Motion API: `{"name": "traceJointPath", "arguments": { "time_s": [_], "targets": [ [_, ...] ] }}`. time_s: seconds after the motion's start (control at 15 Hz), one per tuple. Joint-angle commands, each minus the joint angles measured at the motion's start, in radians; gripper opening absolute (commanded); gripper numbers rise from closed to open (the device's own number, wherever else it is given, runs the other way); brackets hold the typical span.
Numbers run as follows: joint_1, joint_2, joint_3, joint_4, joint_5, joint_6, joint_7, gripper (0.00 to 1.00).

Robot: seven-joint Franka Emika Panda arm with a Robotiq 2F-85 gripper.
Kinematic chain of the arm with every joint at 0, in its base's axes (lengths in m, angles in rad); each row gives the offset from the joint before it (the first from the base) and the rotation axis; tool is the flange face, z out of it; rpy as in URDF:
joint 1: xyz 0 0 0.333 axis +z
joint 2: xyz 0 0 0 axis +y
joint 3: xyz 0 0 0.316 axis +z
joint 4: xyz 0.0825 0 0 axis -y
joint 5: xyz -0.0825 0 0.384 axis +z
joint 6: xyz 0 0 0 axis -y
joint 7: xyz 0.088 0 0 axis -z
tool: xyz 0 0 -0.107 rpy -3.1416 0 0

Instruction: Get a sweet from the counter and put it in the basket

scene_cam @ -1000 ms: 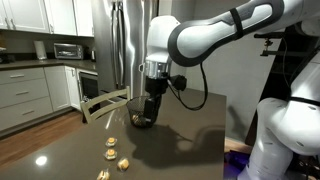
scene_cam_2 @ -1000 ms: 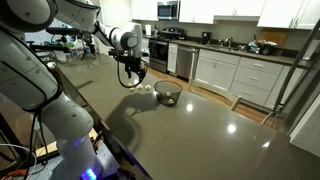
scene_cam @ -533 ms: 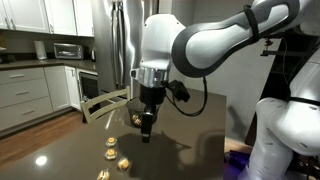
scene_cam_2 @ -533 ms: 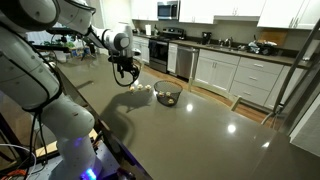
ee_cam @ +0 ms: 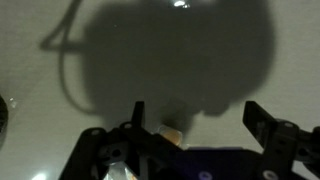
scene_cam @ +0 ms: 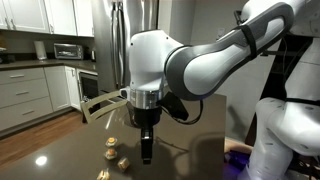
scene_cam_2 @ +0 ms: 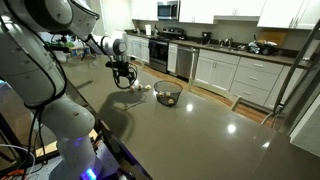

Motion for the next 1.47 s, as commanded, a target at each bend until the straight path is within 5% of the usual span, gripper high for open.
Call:
{"name": "traceJointPath", "arguments": {
  "time_s": [0.0,1.4],
  "targets": [
    [0.0,0.075,-0.004,0.065,-0.035,-0.005,-0.02,1.0],
    [0.025,0.173,0.013,0.094,-0.123,0.171,0.014,1.0]
  ]
}}
